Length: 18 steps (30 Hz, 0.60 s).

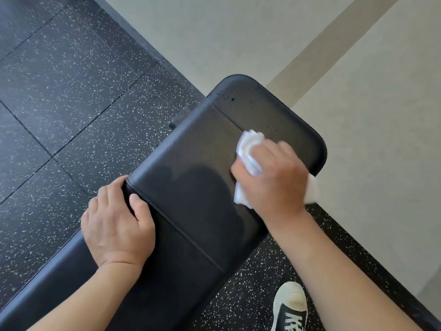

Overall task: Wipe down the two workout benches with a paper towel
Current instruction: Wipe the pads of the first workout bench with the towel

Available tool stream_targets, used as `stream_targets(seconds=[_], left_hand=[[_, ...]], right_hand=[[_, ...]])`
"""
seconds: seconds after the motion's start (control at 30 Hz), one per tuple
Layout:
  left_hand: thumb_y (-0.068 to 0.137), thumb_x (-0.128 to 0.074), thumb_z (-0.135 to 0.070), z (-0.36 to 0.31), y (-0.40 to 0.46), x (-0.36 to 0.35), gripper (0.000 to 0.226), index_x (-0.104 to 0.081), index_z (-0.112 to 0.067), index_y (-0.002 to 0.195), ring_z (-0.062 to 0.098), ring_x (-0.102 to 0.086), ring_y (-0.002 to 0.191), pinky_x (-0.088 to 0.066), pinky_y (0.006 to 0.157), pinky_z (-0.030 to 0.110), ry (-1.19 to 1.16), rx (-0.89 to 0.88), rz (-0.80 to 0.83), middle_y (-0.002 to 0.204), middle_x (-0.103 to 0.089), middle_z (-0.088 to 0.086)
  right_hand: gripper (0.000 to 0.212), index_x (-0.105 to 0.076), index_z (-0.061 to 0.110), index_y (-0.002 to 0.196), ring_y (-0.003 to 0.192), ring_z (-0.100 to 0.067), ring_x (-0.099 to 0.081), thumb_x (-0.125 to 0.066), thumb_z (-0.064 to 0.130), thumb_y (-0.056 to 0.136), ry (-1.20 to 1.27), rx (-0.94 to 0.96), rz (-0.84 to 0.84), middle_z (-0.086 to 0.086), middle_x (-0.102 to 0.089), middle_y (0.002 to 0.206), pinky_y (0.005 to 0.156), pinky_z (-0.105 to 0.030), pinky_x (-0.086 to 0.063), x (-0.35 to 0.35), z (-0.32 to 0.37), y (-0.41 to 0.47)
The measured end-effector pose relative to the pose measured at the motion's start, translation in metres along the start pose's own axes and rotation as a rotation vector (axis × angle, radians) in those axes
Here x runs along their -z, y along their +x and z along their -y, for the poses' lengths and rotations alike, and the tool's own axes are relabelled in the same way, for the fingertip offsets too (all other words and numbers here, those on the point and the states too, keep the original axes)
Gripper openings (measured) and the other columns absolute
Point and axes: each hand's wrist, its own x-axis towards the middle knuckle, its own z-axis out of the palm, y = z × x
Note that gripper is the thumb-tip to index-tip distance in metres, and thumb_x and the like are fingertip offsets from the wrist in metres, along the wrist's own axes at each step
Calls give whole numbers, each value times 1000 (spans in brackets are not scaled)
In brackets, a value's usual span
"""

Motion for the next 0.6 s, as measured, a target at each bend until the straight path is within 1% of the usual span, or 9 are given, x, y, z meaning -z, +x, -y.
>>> stream_targets(seconds=[0.07,0.1,0.17,0.23,0.37,0.43,0.5,0.6], left_hand=[[95,-31,-37,-1,-1,1,54,-54,-12,136,43,-53,114,-38,100,57,-2,2,1,125,-62,19],[95,-30,-38,-2,-1,1,55,-54,-12,137,44,-53,114,-38,100,57,-4,3,0,127,-62,19],[95,-29,-39,-3,-1,1,56,-54,-12,138,44,-52,116,-38,101,58,-3,8,3,128,-61,19],[96,-28,-40,-3,-1,2,57,-53,-11,138,44,-52,117,-37,102,58,4,9,9,129,-61,19],[95,-28,-40,-4,0,2,57,-54,-11,137,45,-52,116,-37,102,58,13,4,10,128,-61,20],[95,-29,-39,-3,0,2,56,-54,-10,137,45,-53,116,-38,101,58,12,8,3,127,-61,21],[95,-30,-38,-1,-1,1,55,-55,-9,136,45,-53,114,-39,99,58,5,7,-9,126,-62,22],[94,-32,-37,0,1,1,54,-56,-10,134,44,-54,110,-40,97,57,10,2,-8,121,-63,20]], right_hand=[[30,-51,14,62,61,-28,-38,-77,19,75,88,-106,29,-8,-53,65,55,-37,-30,-19,27,26],[28,-53,14,63,61,-29,-44,-80,20,71,114,-107,52,-7,-56,66,53,-36,-30,-29,42,38],[25,-59,13,67,63,-31,-51,-82,21,70,112,-61,104,-6,-61,70,52,-34,-29,-46,67,54],[22,-62,12,69,64,-30,-52,-83,22,71,110,-36,129,-5,-63,71,54,-32,-26,-55,78,61],[27,-55,13,65,61,-30,-45,-80,19,71,180,-26,118,-6,-56,67,51,-37,-30,-38,65,39],[30,-50,14,63,61,-28,-39,-77,19,76,188,4,120,-4,-51,66,49,-40,-34,-17,52,8],[29,-50,13,65,62,-26,-35,-72,19,83,159,46,154,-2,-47,67,51,-43,-37,10,28,-28],[29,-55,14,69,65,-21,-32,-67,22,94,74,108,227,1,-44,69,55,-37,-38,45,-9,-64]])
